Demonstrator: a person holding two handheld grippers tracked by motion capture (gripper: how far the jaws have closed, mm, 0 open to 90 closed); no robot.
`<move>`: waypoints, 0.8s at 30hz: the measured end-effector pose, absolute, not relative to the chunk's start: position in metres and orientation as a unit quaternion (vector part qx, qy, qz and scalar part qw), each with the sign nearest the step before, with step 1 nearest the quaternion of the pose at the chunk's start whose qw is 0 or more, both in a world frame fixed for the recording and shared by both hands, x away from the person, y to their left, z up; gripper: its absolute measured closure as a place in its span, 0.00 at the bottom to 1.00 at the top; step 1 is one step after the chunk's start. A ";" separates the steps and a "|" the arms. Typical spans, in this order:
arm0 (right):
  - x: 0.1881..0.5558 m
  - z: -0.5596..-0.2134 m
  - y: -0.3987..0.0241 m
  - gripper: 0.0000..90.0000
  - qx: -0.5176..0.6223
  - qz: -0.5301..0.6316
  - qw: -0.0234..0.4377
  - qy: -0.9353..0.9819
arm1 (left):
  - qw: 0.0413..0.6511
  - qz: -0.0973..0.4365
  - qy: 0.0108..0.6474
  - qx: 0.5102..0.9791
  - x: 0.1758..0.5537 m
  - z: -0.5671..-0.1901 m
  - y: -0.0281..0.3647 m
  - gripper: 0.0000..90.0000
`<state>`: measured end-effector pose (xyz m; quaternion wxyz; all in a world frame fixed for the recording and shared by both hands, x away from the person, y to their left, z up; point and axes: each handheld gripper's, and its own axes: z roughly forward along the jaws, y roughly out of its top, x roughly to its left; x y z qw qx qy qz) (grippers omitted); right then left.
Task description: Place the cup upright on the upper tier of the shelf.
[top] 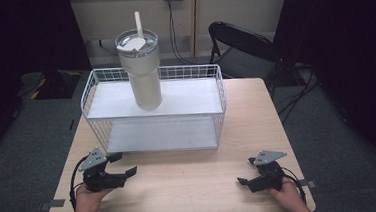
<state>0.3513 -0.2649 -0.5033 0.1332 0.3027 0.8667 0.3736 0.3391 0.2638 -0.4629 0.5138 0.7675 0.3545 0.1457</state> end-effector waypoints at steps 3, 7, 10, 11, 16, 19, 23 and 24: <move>0.351 -0.503 -0.265 0.12 0.303 0.374 0.133 0.867 | 0.507 0.144 0.358 0.771 0.339 -0.469 0.265 0.18; 0.351 -0.503 -0.265 0.12 0.303 0.374 0.133 0.867 | 0.495 0.142 0.361 0.778 0.338 -0.477 0.265 0.19; 0.351 -0.503 -0.265 0.12 0.303 0.374 0.133 0.867 | 0.484 0.143 0.359 0.785 0.337 -0.483 0.266 0.19; 0.351 -0.503 -0.265 0.12 0.303 0.374 0.133 0.867 | 0.484 0.141 0.360 0.785 0.337 -0.485 0.266 0.19; 0.351 -0.503 -0.265 0.12 0.302 0.374 0.133 0.867 | 0.457 0.139 0.361 0.801 0.336 -0.495 0.267 0.19; 0.351 -0.503 -0.265 0.12 0.303 0.373 0.133 0.867 | 0.448 0.135 0.363 0.806 0.335 -0.500 0.268 0.19; 0.351 -0.503 -0.265 0.12 0.302 0.374 0.133 0.867 | 0.448 0.131 0.366 0.805 0.335 -0.502 0.268 0.19; 0.351 -0.503 -0.265 0.12 0.303 0.374 0.133 0.867 | 0.445 0.133 0.364 0.807 0.335 -0.502 0.267 0.19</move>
